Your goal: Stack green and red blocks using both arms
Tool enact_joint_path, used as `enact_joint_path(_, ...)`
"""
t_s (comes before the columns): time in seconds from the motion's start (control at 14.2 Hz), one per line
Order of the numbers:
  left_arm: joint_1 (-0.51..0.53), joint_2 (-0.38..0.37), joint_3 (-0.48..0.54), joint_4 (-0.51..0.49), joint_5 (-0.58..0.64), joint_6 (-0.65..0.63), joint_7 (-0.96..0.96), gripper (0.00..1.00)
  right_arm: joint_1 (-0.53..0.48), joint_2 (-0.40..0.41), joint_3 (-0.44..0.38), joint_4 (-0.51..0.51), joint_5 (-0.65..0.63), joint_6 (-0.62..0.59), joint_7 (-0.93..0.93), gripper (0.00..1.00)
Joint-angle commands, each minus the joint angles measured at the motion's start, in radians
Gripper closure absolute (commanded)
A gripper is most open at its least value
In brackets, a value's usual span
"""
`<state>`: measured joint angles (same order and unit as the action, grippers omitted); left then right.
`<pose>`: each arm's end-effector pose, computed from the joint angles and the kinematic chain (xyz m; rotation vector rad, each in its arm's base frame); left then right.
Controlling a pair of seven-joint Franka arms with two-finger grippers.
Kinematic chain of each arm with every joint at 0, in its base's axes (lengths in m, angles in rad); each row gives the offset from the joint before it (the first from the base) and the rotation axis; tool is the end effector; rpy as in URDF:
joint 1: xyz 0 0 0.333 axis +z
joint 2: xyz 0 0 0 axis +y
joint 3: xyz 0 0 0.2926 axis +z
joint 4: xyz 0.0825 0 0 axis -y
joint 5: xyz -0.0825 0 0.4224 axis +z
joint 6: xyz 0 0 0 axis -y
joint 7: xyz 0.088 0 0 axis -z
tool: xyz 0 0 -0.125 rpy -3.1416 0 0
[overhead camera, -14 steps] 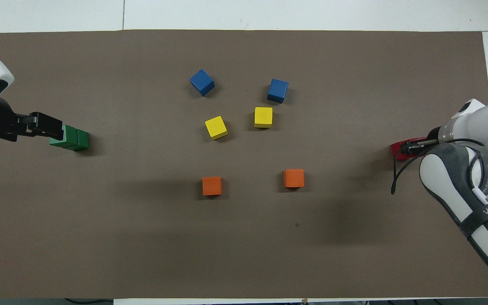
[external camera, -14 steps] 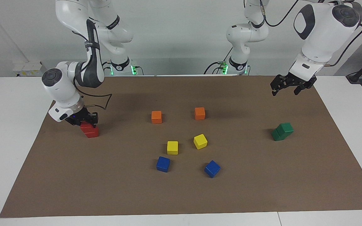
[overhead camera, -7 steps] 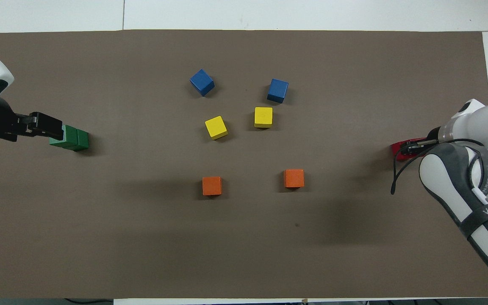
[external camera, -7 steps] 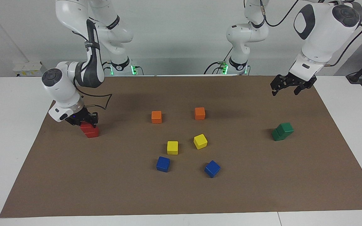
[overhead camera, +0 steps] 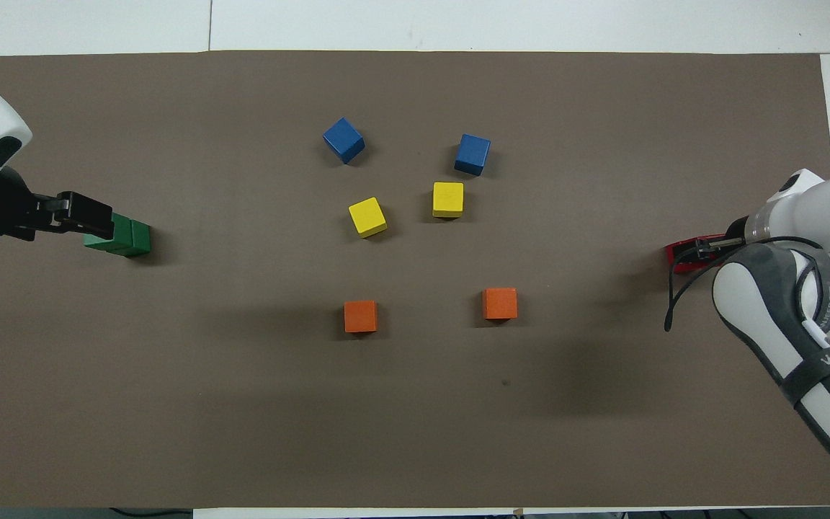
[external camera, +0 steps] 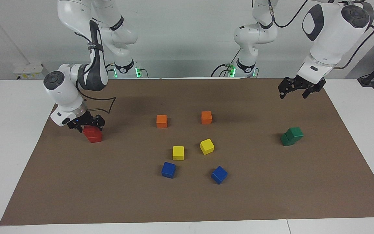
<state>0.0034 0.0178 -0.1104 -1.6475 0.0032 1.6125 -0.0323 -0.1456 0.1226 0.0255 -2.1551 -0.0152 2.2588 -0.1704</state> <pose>0.5939 -0.0630 0.5370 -3.1334 0.1175 0.0823 0.5738 -0.0698 0.2751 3.1343 0.0939 -0.0312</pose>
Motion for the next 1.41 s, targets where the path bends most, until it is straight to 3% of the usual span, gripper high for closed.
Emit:
enact_joint_path(0.0,-0.017,-0.004,0.0,0.002,-0.008,-0.009,-0.003,0.0,-0.005,-0.006,0.005,-0.006,-0.006,0.016,-0.021,0.0)
enact_joint_path(0.49,-0.011,-0.004,0.001,0.002,-0.006,-0.009,-0.003,0.0,0.007,0.003,0.014,0.101,-0.002,-0.013,0.046,0.0)
enact_joint_path(0.85,-0.016,-0.005,0.0,0.002,-0.005,-0.009,-0.002,0.0,0.017,-0.004,0.016,0.242,0.011,-0.14,0.046,0.0)
enact_joint_path(1.13,-0.016,-0.009,0.001,0.0,-0.005,-0.009,-0.003,0.0,0.017,-0.049,0.028,0.337,0.011,-0.273,0.048,0.0)
enact_joint_path(1.34,-0.019,-0.01,0.0,-0.002,-0.005,-0.009,-0.001,0.0,0.017,-0.147,0.031,0.348,0.011,-0.392,0.048,0.0)
